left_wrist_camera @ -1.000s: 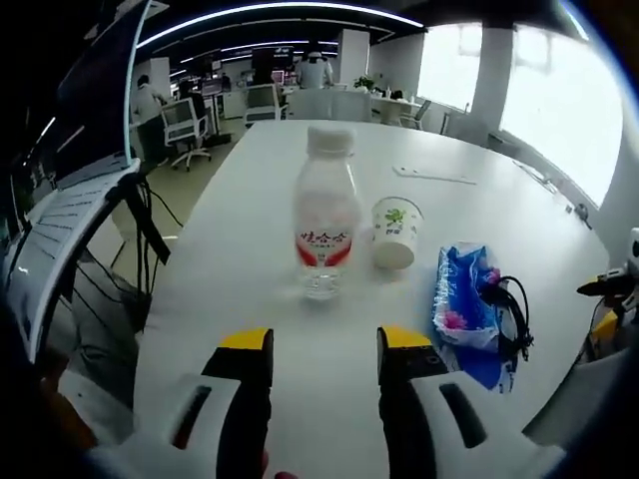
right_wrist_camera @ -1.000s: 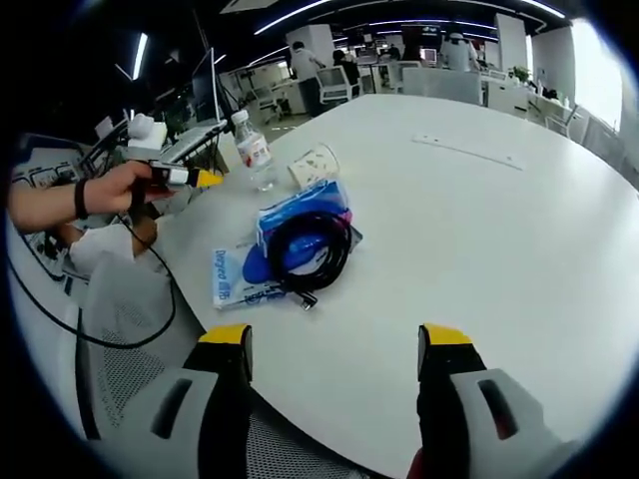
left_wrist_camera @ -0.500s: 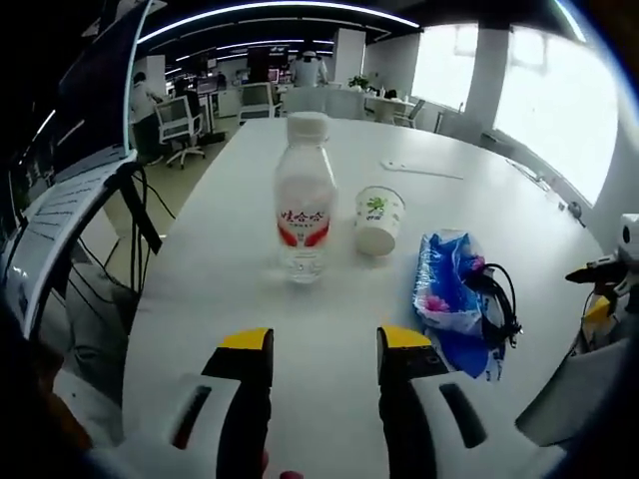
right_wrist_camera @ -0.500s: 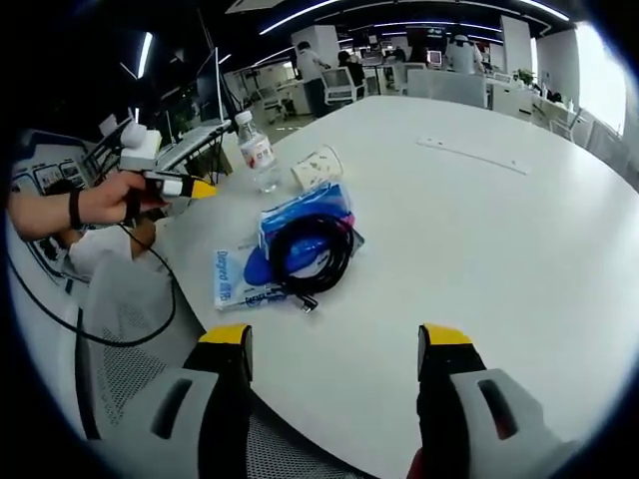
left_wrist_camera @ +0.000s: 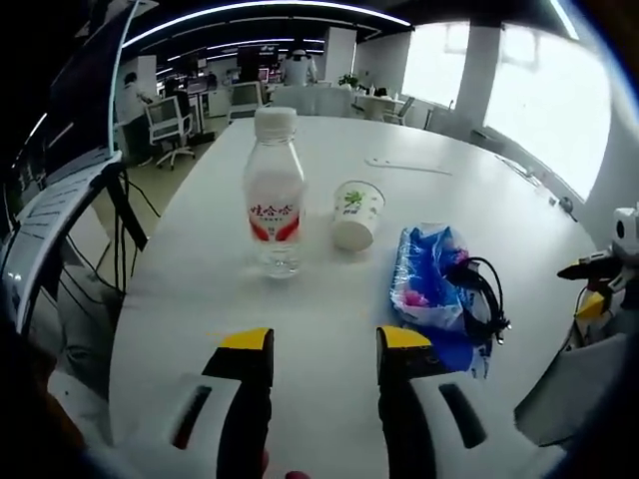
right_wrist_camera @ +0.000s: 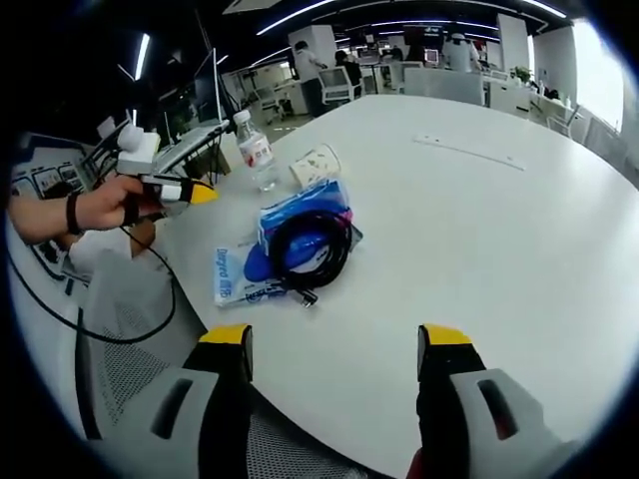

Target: Arrange the tabletop items into an orderly group along one side of the table until the central work area is clear of visible clutter.

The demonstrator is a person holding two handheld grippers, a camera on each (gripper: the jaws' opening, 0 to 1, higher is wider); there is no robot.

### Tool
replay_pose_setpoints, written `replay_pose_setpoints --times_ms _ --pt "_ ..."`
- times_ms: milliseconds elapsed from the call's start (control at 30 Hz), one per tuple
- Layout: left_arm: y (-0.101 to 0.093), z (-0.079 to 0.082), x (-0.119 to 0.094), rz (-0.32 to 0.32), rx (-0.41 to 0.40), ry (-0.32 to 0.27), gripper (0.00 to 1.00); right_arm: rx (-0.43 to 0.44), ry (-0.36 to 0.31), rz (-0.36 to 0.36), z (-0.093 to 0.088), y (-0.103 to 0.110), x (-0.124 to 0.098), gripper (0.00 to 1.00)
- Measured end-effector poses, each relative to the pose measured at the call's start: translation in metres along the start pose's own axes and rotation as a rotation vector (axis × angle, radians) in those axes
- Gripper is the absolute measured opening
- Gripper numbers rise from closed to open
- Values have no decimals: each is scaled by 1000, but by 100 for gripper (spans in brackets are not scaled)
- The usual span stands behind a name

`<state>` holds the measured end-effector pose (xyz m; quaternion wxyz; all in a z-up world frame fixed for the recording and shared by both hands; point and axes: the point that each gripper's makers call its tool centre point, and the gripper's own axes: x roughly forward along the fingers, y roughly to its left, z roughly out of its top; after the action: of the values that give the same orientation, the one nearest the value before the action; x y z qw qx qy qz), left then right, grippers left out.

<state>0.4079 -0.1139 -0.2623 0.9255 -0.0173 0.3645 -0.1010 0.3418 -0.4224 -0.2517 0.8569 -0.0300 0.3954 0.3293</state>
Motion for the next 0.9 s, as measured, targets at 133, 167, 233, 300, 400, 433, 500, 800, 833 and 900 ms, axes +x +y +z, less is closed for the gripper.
replay_pose_setpoints --times_ms 133,167,233,300,400,433,500,800,833,900 --pt "-8 2 3 -14 14 3 40 3 -2 -6 0 -1 -2 66" --pt "-10 2 4 -19 17 4 40 5 -3 -7 0 -2 -3 66" --pt "-14 4 6 -25 26 4 40 7 -4 -10 0 -3 -3 66" --pt "-18 6 8 -35 31 4 40 10 -4 -13 -1 -3 -4 66" --pt "-26 13 11 -46 45 -1 40 17 -3 -17 -3 -4 -5 66" --pt "-29 14 12 -50 46 -2 39 17 -2 -17 -4 -5 -5 66" --pt "-35 17 15 -62 48 -6 39 17 4 -19 -6 -5 -5 66" --pt "-56 33 29 -91 72 -20 39 23 6 -31 -9 -9 -9 66" --pt "-58 36 31 -94 76 -23 39 23 7 -33 -10 -10 -10 66" --pt "-60 39 33 -96 79 -23 39 24 8 -35 -11 -11 -11 66"
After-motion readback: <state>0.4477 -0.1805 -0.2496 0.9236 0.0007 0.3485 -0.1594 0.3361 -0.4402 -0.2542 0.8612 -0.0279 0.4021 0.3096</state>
